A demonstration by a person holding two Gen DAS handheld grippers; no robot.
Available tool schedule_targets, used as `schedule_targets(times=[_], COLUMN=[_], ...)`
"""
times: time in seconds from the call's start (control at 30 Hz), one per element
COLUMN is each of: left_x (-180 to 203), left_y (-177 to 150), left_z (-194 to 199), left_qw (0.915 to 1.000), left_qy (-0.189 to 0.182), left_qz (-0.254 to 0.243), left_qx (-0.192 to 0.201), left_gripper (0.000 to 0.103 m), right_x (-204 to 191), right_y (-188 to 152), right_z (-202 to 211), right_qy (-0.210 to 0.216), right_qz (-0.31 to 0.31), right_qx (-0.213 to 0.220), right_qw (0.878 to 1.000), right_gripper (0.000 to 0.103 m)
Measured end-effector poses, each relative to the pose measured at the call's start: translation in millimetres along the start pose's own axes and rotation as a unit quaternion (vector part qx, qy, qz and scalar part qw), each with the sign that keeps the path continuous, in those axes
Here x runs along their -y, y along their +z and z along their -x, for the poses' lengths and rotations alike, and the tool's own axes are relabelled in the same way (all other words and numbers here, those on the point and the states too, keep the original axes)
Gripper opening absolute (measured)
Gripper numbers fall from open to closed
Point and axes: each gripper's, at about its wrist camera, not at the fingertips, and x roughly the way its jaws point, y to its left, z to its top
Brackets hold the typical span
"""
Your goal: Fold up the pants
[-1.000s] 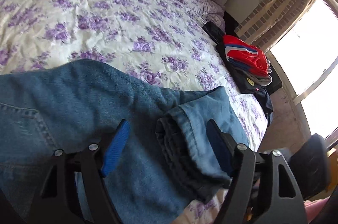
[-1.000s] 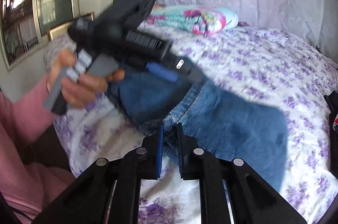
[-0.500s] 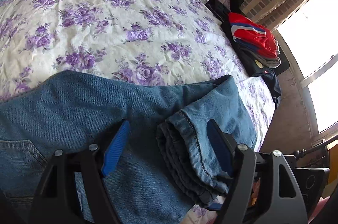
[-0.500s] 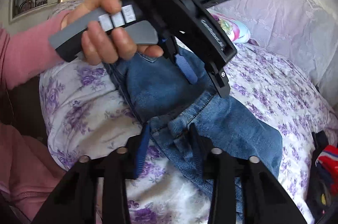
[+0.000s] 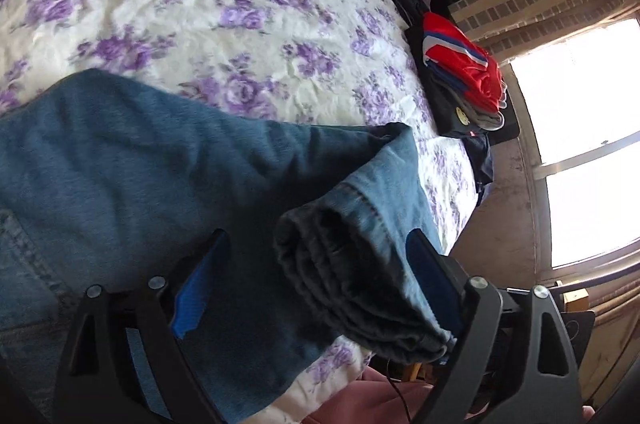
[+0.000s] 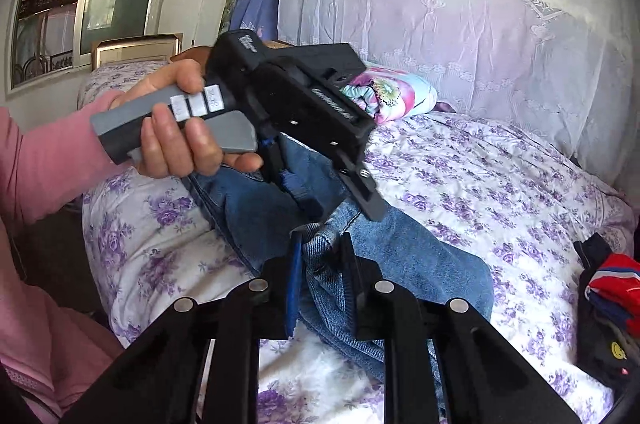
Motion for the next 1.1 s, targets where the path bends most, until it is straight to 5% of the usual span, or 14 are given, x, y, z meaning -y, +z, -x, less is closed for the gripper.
schedule_targets(times=[0.03, 0.07, 0.2, 0.4, 0.53, 0.67, 0.8, 0.9, 1.03, 1.1], left_x=[3.3, 5.8, 9.7, 24.0, -5.3, -1.5, 20.9, 34.5, 57.9, 67.7], left_y=[1.9, 3.7, 15.1, 19.4, 21.3, 19.7, 6.8, -0.9, -1.5, 2.7], left_z=[-5.2, -11.6, -16.1, 2.9, -17.9, -11.1, 22.1, 55.9, 56.4, 26.9], left_qw=[1.0, 0.9998, 0.9995, 0.9913, 0.9927, 0.991, 0.9673, 0.9528, 0.9703, 0.9754], left_qy=[-0.001, -0.006, -0.007, 0.062, 0.084, 0.089, 0.184, 0.209, 0.099, 0.09], left_qz=[-0.006, -0.013, -0.031, -0.104, -0.076, -0.087, -0.136, -0.14, -0.134, -0.131], left_qx=[-0.004, -0.014, -0.01, 0.052, 0.041, 0.049, 0.11, 0.17, 0.175, 0.152], left_gripper=[0.075, 0.054, 0.039, 0.038, 0.037, 0.042, 0.061, 0.065, 0.066, 0.065], right_x=[1.0, -0.3, -10.7, -23.7, -32.6, -33.1, 11.4, 75.7, 151.9, 168.2], right_y=[0.5, 0.4, -0.3, 9.7, -8.1, -7.0, 1.2, -2.6, -23.9, -33.3], right_z=[-2.2, -3.1, -14.8, -42.7, -81.2, -73.5, -34.6, -18.1, -38.0, -58.1], right_qy=[-0.002, -0.006, -0.045, -0.06, -0.042, -0.042, -0.002, -0.003, 0.031, 0.045], right_qz=[0.0, 0.001, 0.017, 0.012, 0.009, 0.012, -0.084, -0.228, -0.402, -0.445], right_qx=[-0.001, 0.0, -0.012, -0.015, -0.059, -0.058, -0.01, 0.025, 0.038, 0.022], right_qw=[1.0, 1.0, 0.999, 0.998, 0.997, 0.997, 0.996, 0.973, 0.914, 0.894], right_gripper=[0.019, 0.019, 0.019, 0.019, 0.02, 0.03, 0.041, 0.041, 0.041, 0.04])
